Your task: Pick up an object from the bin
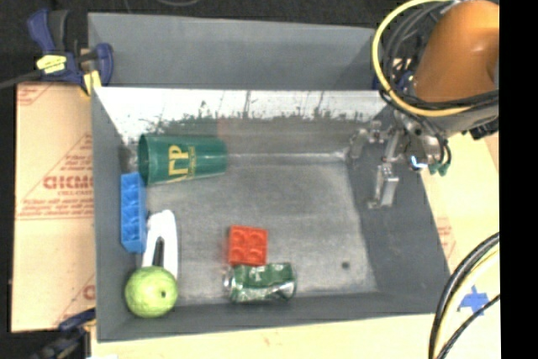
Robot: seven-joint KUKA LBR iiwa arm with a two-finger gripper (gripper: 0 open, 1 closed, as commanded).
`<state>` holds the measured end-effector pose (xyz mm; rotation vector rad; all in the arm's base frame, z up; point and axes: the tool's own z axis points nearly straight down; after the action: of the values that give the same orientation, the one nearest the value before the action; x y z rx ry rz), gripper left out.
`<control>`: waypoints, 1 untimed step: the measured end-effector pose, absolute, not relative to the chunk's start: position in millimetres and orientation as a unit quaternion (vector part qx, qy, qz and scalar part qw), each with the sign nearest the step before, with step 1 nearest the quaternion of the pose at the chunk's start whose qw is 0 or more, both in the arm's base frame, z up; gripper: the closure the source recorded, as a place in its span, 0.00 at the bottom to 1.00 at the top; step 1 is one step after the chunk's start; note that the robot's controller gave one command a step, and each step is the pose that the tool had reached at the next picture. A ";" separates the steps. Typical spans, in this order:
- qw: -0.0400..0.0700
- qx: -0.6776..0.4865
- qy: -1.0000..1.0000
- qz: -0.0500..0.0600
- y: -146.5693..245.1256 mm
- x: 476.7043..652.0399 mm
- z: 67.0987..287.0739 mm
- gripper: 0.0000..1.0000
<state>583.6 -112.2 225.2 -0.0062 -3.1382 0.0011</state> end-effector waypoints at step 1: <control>-0.002 -0.001 -1.000 0.001 -111.8 584.8 230.2 0.00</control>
Offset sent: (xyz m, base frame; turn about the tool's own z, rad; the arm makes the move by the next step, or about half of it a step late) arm -0.0106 0.0517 -0.0996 0.0799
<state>584.8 -111.8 230.2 -0.0025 -3.1459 0.0031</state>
